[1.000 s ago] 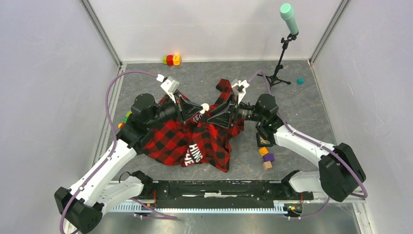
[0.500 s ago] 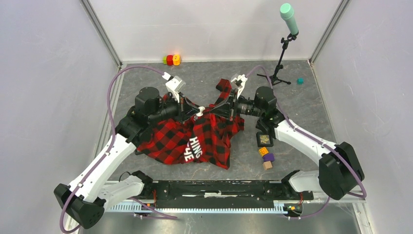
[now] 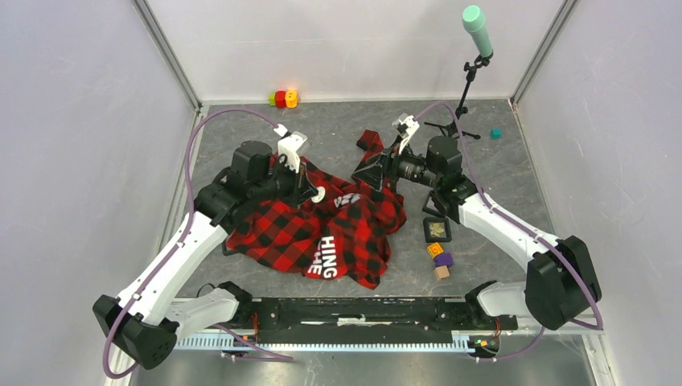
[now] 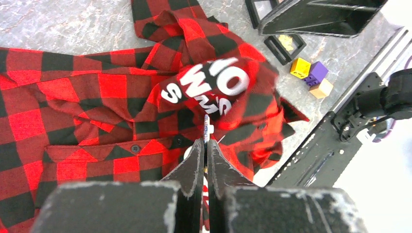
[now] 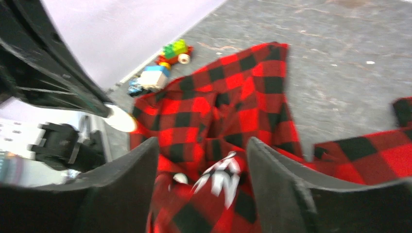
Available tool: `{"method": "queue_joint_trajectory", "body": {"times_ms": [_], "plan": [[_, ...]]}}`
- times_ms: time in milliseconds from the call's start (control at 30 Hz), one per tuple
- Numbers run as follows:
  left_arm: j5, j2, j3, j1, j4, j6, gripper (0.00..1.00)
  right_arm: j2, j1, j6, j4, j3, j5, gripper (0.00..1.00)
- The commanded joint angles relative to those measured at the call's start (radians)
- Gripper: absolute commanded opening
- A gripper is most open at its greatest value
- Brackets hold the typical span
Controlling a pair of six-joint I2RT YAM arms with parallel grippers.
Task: Remove the brooch from the garment
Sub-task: Remove the brooch from the clothes, then close the brooch.
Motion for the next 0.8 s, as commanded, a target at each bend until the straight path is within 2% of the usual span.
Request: {"method": "queue_joint_trajectory", "body": {"times_ms": [0,100,233,300,333,400,467,633,767], "plan": [[0.149,-0.011,0.029,0.031,0.075,-0.087,0.02,-0.074,-0.004,-0.103,-0.044,-0.028,0.088,0.81],[0.261,-0.008,-0.01,0.059,0.177,-0.171,0.02,-0.148,-0.005,-0.085,-0.008,-0.092,0.082,0.98],[0.404,-0.005,-0.071,0.093,0.359,-0.317,0.02,-0.239,-0.005,-0.092,0.06,-0.171,0.012,0.98],[0.454,-0.004,-0.116,0.102,0.5,-0.427,0.02,-0.269,-0.005,-0.032,0.182,-0.232,-0.066,0.98],[0.476,-0.003,-0.14,0.102,0.589,-0.481,0.02,-0.276,-0.004,0.052,0.287,-0.265,-0.097,0.98],[0.514,0.003,-0.193,0.102,0.761,-0.594,0.02,-0.272,-0.001,0.222,0.497,-0.33,-0.132,0.93],[0.526,0.014,-0.225,0.102,0.868,-0.682,0.02,-0.258,0.013,0.315,0.639,-0.371,-0.125,0.87],[0.532,0.02,-0.26,0.101,1.007,-0.76,0.02,-0.232,0.075,0.313,0.656,-0.364,-0.052,0.76],[0.531,0.003,-0.273,0.102,1.001,-0.747,0.02,-0.186,0.103,0.372,0.736,-0.346,-0.03,0.68]]}}
